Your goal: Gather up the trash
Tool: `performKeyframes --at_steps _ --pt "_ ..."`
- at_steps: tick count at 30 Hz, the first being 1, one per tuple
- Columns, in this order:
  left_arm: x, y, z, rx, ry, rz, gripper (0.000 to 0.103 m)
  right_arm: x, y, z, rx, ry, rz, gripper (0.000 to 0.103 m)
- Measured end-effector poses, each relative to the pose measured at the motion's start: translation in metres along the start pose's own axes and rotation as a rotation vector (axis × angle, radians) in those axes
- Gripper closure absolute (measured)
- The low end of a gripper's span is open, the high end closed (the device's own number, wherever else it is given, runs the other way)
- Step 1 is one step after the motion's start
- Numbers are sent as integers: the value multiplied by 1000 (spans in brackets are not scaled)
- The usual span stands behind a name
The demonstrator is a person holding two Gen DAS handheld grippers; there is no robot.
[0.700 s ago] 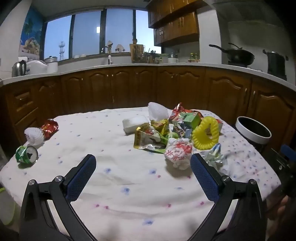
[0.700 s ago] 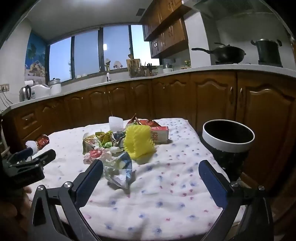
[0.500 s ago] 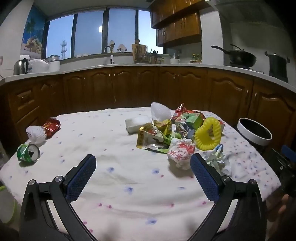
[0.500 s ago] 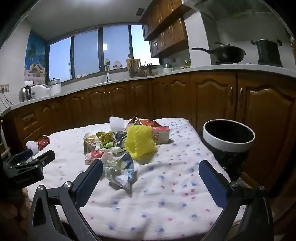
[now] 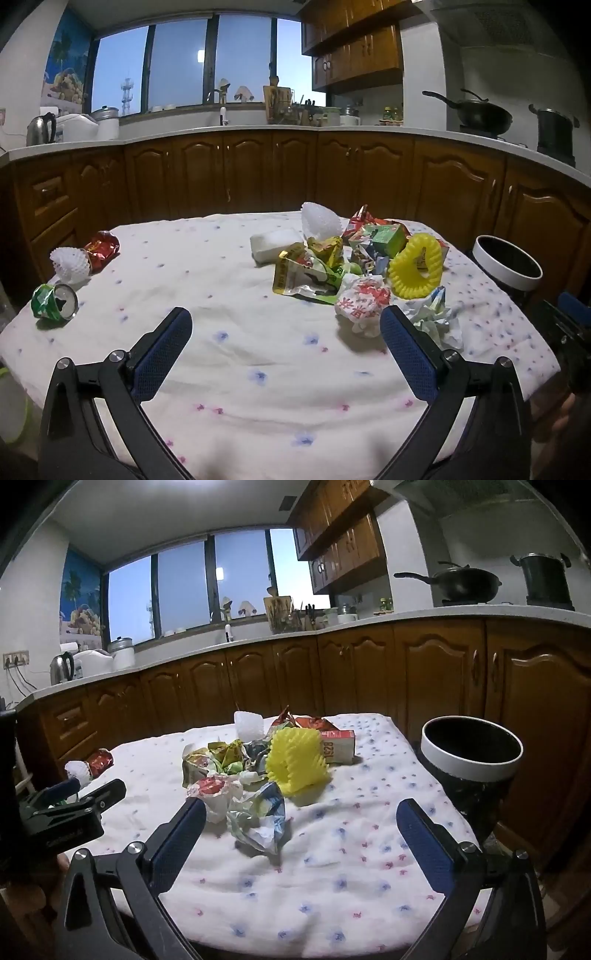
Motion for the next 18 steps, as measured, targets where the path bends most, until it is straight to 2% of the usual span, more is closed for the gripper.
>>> performKeyframes --at_steps 18 --pt "1 0 -1 -1 11 -4 0 -1 2 2 -3 -9 8 0"
Point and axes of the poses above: each gripper's, at about its wrist camera, not at the fingertips, and y roughly the way its jaws point, z to its left, x to its top, the point moved 9 cm from there along y, roughly the way its jaws point, and after that the axes turned 2 degrees about -x, right-handed, at the moved point
